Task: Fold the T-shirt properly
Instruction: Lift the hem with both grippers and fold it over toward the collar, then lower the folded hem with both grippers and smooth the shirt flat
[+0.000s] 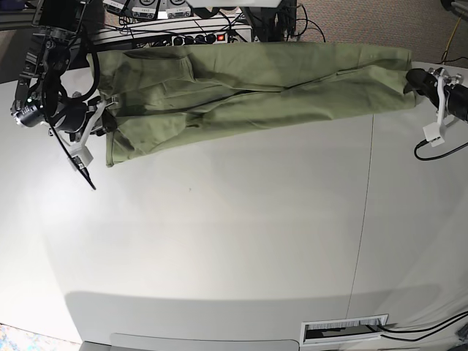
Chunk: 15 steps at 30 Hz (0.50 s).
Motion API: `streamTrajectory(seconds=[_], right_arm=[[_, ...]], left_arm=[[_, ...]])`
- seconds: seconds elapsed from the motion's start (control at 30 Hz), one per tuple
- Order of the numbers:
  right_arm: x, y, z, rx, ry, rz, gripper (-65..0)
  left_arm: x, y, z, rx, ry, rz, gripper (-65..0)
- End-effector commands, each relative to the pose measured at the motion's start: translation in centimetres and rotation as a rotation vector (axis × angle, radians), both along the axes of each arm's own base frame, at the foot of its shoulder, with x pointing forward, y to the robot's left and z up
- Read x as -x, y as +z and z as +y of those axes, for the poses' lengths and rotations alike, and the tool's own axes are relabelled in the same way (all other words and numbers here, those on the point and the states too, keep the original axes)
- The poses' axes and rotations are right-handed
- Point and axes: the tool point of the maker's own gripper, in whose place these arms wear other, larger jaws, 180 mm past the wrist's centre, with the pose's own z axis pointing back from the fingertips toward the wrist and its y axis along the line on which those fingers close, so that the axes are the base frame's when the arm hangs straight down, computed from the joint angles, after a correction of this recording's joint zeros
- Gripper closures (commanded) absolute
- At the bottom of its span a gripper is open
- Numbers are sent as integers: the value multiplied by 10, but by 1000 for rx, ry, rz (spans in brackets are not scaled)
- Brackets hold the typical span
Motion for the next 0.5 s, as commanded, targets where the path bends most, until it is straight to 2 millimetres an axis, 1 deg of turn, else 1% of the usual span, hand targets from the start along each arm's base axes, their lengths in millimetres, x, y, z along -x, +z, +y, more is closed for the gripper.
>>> streamTrajectory(seconds=[0.0, 0.13, 0.23, 0.37, 0.47], right_arm=[[-8, 12, -4, 10, 6, -42, -189], [-9, 14, -2, 10, 12, -52, -191], [-12, 23, 6, 7, 31, -87, -191], [-18, 36, 13, 11, 56, -138, -191], [-18, 41, 19, -12, 69, -154, -190]], left_arm=[[-6, 10, 8, -17, -7, -20, -194], [-7, 10, 8, -17, -7, -21, -194], [-8, 11, 8, -17, -6, -25, -194], [-19, 15, 8, -14, -3, -57, -194], [-26, 15, 9, -23, 9, -93, -194]])
